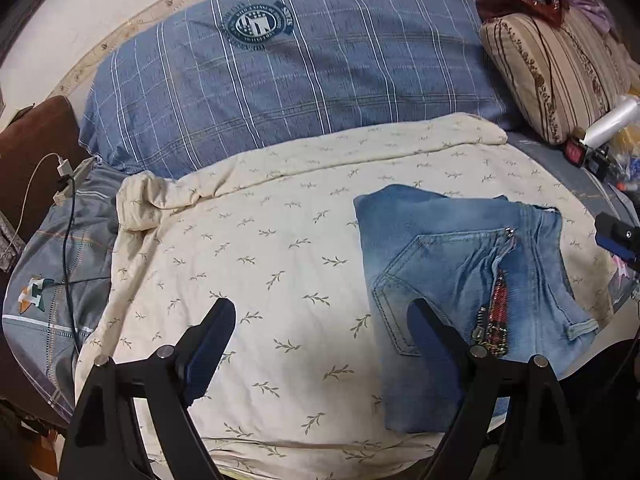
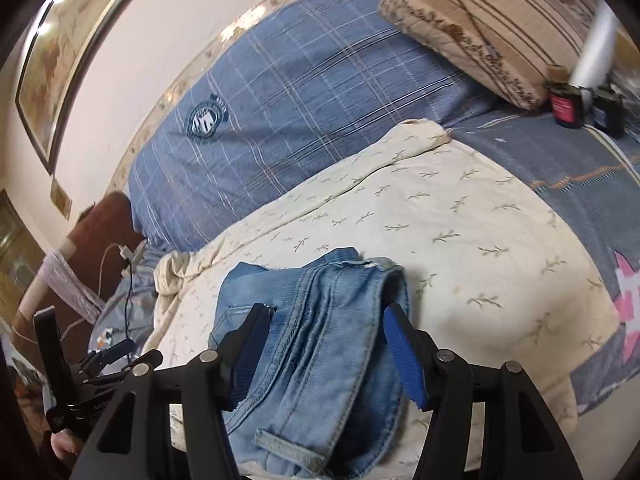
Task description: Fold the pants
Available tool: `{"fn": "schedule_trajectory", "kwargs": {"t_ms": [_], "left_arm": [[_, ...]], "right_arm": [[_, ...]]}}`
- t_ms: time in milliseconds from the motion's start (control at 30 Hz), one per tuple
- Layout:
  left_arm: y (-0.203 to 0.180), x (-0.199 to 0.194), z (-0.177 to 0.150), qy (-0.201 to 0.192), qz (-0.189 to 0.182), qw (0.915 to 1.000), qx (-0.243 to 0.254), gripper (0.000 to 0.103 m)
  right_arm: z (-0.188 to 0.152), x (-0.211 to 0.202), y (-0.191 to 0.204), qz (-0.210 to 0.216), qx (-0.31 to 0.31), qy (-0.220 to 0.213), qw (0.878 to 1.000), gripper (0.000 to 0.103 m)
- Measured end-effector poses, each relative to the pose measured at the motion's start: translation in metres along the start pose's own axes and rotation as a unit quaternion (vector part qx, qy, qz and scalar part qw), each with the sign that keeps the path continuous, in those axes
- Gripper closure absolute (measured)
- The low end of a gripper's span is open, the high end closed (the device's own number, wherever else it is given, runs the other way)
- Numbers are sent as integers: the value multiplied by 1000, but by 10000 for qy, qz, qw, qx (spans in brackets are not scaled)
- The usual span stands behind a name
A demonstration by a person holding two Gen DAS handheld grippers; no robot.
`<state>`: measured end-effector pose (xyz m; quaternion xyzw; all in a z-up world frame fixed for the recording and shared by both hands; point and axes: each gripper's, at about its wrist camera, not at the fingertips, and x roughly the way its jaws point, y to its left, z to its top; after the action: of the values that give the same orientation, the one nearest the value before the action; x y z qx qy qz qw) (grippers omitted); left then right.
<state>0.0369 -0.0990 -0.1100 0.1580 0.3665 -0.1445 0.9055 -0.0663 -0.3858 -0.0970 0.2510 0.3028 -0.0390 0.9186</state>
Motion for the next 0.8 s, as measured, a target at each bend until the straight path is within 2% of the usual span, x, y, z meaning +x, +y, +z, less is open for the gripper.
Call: {"fn": "schedule_trajectory", "kwargs": {"t_ms": [333, 800], "left_arm": [[2, -8, -1, -98, -15, 9999, -44, 15], [-2, 19, -5, 304, -18, 9995, -71, 15]], "right_arm": [[-4, 5, -1, -37, 39, 182, 9998, 39], [-3, 11, -3, 41, 74, 312, 9995, 38]]}}
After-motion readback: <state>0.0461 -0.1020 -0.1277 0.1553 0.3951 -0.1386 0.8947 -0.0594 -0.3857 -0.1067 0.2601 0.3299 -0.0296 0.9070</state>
